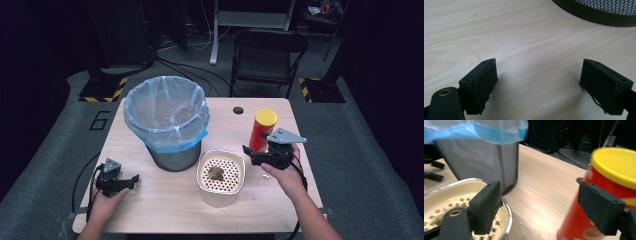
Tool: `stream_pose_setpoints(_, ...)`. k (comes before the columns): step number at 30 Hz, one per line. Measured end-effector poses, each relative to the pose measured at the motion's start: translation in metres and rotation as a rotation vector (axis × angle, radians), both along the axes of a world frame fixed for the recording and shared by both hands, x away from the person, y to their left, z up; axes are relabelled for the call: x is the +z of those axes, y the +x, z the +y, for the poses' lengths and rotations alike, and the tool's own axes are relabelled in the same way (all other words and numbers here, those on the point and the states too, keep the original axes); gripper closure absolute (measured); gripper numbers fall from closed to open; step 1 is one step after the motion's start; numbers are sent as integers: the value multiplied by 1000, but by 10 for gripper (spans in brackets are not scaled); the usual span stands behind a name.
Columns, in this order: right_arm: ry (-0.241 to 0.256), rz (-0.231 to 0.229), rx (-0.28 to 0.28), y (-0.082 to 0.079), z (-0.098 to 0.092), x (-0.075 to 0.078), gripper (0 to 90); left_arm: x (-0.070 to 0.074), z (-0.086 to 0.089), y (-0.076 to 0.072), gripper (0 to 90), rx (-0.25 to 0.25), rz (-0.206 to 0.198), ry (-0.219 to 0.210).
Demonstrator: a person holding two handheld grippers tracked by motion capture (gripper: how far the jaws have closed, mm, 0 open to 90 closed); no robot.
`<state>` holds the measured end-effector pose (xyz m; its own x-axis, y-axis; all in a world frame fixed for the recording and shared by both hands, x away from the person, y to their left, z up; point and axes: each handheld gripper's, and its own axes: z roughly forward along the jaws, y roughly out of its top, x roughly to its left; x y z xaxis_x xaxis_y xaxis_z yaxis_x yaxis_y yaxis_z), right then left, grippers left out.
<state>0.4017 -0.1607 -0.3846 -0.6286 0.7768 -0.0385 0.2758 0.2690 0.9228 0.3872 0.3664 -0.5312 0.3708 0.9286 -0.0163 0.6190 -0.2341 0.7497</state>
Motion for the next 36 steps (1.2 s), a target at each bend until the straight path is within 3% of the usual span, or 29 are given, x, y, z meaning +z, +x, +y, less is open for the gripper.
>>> stream_pose_setpoints(7,0,9,-42,-1,-14,-15,174,0,0,0,138,0,0,-1)
stream_pose_setpoints(13,1,47,-101,7,-28,-29,148,0,0,0,138,0,-1,-1)
stream_pose_setpoints(18,-2,71,-144,20,-36,-36,143,0,0,-2,138,-9,-3,8)
stream_pose_setpoints(22,-21,102,-177,39,-40,-45,143,0,0,-2,138,-7,-5,6)
stream_pose_setpoints(28,-35,116,-186,55,-40,-58,143,0,0,-2,138,-6,-5,7)
stream_pose_setpoints(36,-38,121,-176,61,-34,-71,147,0,0,-2,138,-7,-4,5)
